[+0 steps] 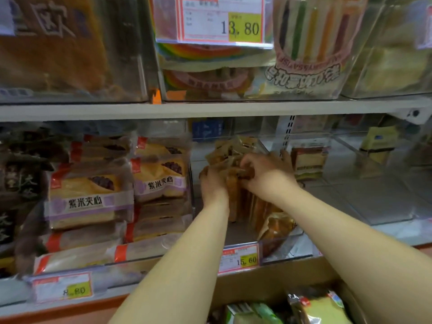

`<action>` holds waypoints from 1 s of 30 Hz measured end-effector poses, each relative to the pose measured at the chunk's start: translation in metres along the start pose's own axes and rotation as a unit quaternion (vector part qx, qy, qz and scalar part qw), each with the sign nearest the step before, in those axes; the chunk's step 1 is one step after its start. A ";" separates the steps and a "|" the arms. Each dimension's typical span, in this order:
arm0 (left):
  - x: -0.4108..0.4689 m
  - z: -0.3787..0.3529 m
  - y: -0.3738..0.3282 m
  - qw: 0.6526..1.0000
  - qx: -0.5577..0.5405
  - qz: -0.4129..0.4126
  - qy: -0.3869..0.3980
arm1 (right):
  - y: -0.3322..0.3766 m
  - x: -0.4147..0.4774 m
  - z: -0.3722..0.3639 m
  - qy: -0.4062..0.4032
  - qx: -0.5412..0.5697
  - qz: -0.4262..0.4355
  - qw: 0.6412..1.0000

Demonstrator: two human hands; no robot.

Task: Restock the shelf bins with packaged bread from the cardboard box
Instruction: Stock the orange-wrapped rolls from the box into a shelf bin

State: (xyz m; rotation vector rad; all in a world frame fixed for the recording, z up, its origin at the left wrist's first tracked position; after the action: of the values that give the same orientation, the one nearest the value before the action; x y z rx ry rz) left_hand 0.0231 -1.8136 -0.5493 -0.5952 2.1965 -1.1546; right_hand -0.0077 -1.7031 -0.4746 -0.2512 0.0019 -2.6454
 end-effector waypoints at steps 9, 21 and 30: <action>0.000 0.000 0.032 0.960 0.219 -0.064 0.161 | -0.015 0.003 0.006 0.007 0.159 0.026 0.987; 0.017 -0.003 0.025 0.975 0.180 -0.010 0.126 | -0.068 -0.027 -0.011 0.037 0.286 -0.025 0.957; 0.022 -0.017 0.028 0.963 0.197 -0.012 0.185 | -0.053 -0.014 -0.014 0.099 0.202 0.057 0.973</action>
State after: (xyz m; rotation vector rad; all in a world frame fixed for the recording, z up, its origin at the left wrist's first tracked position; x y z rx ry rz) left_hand -0.0073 -1.8025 -0.5714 -0.2484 2.1596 -1.7771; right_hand -0.0223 -1.6503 -0.4882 0.1448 -0.4383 -2.4759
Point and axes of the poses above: each hand's wrist, its own x-axis towards the middle knuckle, its own z-axis out of the back of the hand, y = z × x, the point moved 6 cm from there along x, towards the middle knuckle, and after that the axes turned 10 degrees about -x, right-handed, at the moved point
